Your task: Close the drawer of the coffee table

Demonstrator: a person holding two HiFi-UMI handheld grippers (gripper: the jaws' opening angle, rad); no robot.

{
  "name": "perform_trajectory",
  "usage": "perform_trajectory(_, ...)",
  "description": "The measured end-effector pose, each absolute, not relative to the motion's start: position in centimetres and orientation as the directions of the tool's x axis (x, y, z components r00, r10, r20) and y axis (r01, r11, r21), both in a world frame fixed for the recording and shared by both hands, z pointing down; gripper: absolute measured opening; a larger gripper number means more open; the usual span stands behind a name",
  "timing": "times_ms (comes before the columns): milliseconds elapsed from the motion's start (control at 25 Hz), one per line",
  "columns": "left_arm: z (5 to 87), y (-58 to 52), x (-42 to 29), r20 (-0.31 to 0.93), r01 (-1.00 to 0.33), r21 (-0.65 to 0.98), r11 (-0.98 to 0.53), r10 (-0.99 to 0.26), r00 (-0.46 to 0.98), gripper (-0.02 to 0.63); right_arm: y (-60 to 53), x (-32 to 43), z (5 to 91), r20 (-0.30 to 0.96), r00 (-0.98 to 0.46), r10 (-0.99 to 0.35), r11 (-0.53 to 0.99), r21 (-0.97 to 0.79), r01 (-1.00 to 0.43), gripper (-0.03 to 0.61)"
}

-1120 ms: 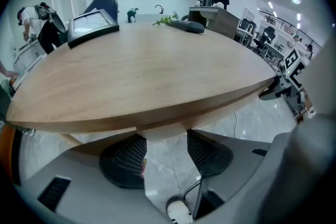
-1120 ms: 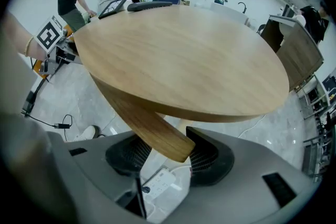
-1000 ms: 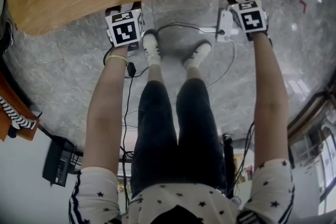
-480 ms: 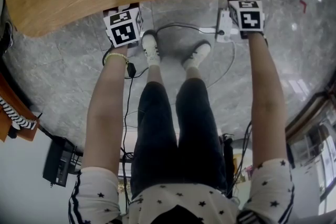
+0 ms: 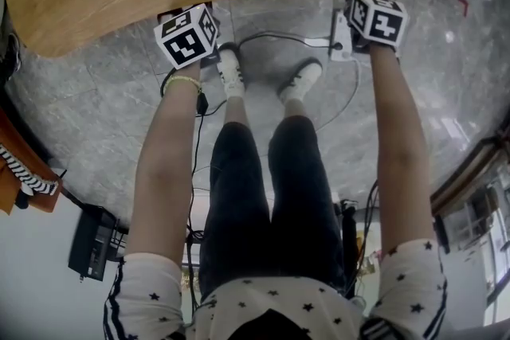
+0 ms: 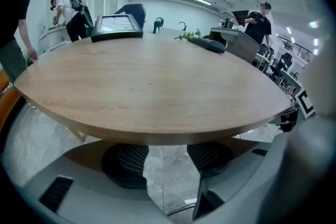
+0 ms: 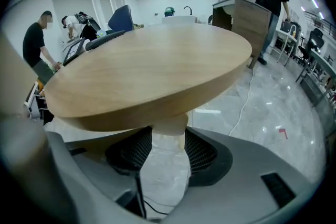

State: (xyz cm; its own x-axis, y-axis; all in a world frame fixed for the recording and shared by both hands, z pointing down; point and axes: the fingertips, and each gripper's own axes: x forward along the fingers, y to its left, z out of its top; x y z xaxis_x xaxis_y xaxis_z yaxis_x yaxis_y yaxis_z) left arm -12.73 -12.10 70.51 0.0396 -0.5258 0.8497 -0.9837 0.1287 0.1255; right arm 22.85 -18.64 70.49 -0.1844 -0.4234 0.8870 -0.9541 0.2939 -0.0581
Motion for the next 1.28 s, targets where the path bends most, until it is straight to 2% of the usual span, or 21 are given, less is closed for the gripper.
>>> perform_trajectory(560, 69.2, -11.1, -12.8, 0.856, -0.977, 0.193, 0.089, -0.501, 0.123, 0.226, -17.8, 23.1, 69.1, 0.886, -0.160, -0.435, 0.227, -0.064, -0.972, 0.196)
perform_trajectory(680, 68.4, -10.2, -12.4, 0.854, -0.974, 0.210, 0.090, -0.502, 0.138, 0.188, -17.0, 22.2, 68.2, 0.887, -0.178, -0.426, 0.248, -0.075, -0.966, 0.189)
perform_trajectory(1040, 63.9, -8.1, -10.3, 0.823, -0.969, 0.238, 0.061, -0.542, 0.168, 0.058, -13.2, 19.3, 64.0, 0.861, -0.244, -0.446, 0.266, -0.132, -0.955, 0.061)
perform_trajectory(1280, 60.4, -7.6, -9.5, 0.794, -0.960, 0.274, 0.058, -0.577, 0.192, 0.014, -11.4, 17.3, 60.3, 0.832, -0.270, -0.484, 0.254, -0.162, -0.954, 0.027)
